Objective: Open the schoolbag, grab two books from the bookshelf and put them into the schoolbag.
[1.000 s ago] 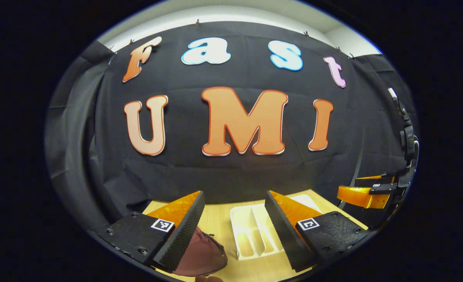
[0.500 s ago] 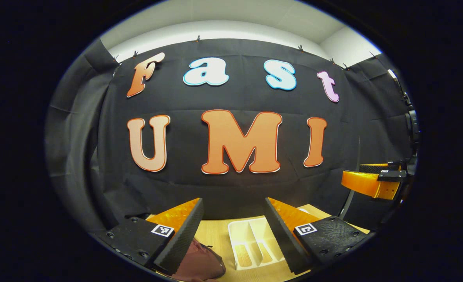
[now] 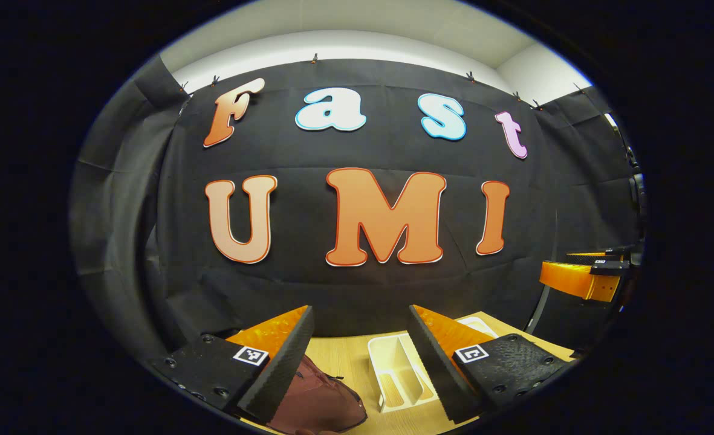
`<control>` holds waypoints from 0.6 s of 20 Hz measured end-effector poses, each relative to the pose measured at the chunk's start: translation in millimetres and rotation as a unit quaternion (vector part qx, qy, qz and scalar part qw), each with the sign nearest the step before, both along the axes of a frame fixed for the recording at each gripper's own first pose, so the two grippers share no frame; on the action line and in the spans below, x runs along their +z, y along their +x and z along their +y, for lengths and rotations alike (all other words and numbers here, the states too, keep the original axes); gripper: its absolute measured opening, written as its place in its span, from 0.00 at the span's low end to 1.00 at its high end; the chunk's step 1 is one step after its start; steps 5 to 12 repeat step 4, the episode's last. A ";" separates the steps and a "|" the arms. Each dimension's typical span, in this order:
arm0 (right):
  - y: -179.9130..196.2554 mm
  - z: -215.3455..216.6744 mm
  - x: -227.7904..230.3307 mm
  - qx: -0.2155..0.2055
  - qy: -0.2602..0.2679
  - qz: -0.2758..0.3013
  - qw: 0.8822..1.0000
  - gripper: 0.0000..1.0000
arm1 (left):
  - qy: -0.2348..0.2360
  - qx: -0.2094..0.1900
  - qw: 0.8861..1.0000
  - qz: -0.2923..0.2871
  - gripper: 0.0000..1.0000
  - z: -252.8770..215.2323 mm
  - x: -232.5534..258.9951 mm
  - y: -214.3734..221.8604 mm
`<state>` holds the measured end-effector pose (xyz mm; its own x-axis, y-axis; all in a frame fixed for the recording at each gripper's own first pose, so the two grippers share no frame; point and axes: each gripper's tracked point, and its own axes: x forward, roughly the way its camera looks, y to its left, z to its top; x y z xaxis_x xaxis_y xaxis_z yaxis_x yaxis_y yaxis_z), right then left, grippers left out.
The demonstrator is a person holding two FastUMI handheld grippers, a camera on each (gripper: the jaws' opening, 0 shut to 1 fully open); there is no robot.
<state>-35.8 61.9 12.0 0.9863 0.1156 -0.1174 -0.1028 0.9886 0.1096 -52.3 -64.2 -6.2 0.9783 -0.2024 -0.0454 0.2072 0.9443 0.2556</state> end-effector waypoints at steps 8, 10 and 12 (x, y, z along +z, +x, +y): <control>-14.7 3.6 -7.9 -0.008 0.004 0.015 1.000 0.96 | -0.002 -0.001 1.000 0.005 0.96 11.0 -4.2 -9.3; -14.7 3.6 -7.9 -0.008 0.004 0.015 1.000 0.96 | -0.002 -0.001 1.000 0.005 0.96 11.0 -4.2 -9.3; -14.7 3.6 -7.9 -0.008 0.004 0.015 1.000 0.96 | -0.002 -0.001 1.000 0.005 0.96 11.0 -4.2 -9.3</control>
